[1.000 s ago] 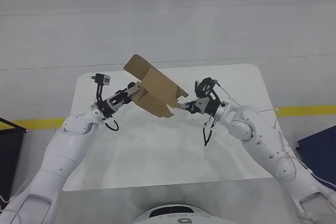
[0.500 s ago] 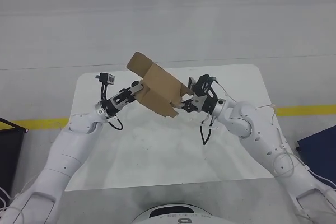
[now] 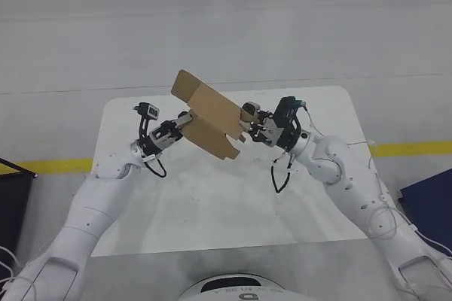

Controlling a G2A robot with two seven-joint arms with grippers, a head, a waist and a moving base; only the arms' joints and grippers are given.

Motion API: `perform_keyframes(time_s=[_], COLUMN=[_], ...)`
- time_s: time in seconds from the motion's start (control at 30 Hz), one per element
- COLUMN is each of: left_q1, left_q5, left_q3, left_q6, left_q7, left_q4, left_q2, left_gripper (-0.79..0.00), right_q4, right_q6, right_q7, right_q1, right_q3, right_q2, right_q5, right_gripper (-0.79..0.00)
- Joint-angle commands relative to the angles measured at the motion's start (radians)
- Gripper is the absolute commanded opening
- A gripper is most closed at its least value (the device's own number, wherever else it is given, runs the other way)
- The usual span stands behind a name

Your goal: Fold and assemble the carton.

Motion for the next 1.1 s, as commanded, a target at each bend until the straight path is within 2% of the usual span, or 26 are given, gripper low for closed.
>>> perform_keyframes(time_s=[0.0, 0.07, 0.13, 0.17, 0.23, 0.27, 0.33, 0.37, 0.4, 0.57, 0.77, 0.97, 1.07], left_q1=[0.001, 0.001, 0.0, -0.001, -0.003, -0.004, -0.005, -0.006, -0.006, -0.015, -0.022, 0.022, 0.069], left_q5=[-0.022, -0.035, -0.036, -0.036, -0.03, -0.029, -0.024, -0.015, -0.008, 0.083, 0.228, 0.386, 0.493], left_q3=[0.005, 0.007, 0.008, 0.01, 0.01, 0.01, 0.009, 0.009, 0.007, -0.022, -0.126, -0.226, -0.223], left_q6=[0.007, 0.007, 0.008, 0.009, 0.009, 0.008, 0.008, 0.006, 0.002, -0.046, -0.125, -0.158, -0.161], left_q7=[-0.023, -0.044, -0.052, -0.056, -0.062, -0.064, -0.075, -0.083, -0.091, -0.084, -0.033, 0.017, 0.009], left_q4=[-0.003, -0.002, 0.002, 0.004, 0.008, 0.01, 0.015, 0.018, 0.021, 0.051, 0.074, 0.023, -0.035], left_q2=[-0.005, -0.008, -0.012, -0.013, -0.016, -0.017, -0.019, -0.019, -0.02, -0.013, 0.017, 0.051, 0.059], left_gripper=[-0.785, -0.785, -0.785, -0.785, -0.785, -0.785, -0.785, -0.646, -0.003, 0.0, 0.0, 0.0, 0.0], right_q4=[0.002, 0.005, 0.006, 0.005, 0.005, 0.005, 0.005, 0.005, 0.006, 0.035, 0.084, 0.096, 0.096], right_q6=[-0.02, -0.036, -0.046, -0.051, -0.061, -0.065, -0.078, -0.086, -0.095, -0.148, -0.128, -0.128, -0.128], right_q7=[0.0, -0.002, -0.002, -0.002, -0.001, 0.0, 0.004, 0.008, 0.015, 0.105, 0.247, 0.277, 0.277], right_q1=[0.003, 0.004, 0.003, 0.003, 0.0, -0.002, -0.007, -0.009, -0.011, -0.015, -0.032, -0.046, -0.046], right_q3=[0.001, 0.004, 0.008, 0.01, 0.015, 0.017, 0.023, 0.026, 0.029, 0.043, 0.079, 0.102, 0.102], right_q2=[-0.002, -0.003, -0.004, -0.005, -0.005, -0.005, -0.005, -0.005, -0.004, 0.0, 0.012, 0.019, 0.019], right_q5=[0.002, 0.003, 0.003, 0.003, 0.006, 0.007, 0.012, 0.016, 0.022, 0.084, 0.138, 0.163, 0.163], right_gripper=[-0.437, -0.459, -0.517, -0.573, -0.76, -0.785, -0.785, -0.785, -0.785, -0.785, -0.785, -0.785, -0.785])
